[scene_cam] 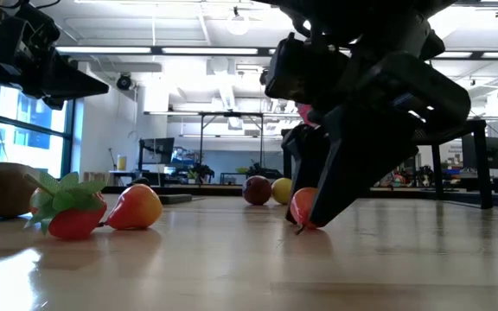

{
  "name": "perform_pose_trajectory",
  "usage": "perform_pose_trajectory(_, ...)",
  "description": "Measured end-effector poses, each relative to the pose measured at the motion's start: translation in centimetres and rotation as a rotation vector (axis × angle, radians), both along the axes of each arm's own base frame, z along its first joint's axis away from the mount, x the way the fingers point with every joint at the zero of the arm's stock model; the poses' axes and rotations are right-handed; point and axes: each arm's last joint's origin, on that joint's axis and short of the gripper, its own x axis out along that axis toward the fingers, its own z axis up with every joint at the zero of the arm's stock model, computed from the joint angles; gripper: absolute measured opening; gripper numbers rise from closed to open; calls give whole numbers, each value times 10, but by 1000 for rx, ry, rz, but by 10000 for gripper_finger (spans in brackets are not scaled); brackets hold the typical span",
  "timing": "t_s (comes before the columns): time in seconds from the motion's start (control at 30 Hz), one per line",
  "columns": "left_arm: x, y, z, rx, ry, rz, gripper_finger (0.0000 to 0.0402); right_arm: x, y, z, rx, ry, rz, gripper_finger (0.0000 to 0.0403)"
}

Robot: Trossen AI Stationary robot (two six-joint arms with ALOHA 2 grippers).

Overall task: Pick & Place Fruit
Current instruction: Put the orange pear into the red strainer bowl on the shelf

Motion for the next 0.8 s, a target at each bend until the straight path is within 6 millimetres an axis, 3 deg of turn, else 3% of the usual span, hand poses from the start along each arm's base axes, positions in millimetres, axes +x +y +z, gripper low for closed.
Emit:
perform_pose_trajectory(0.37,0,0,0,0,0,0,0,0,0,0,4,1,2,233)
perform_pose_trajectory(0.8,0,0,0,0,0,0,0,0,0,0,4,2,1,177)
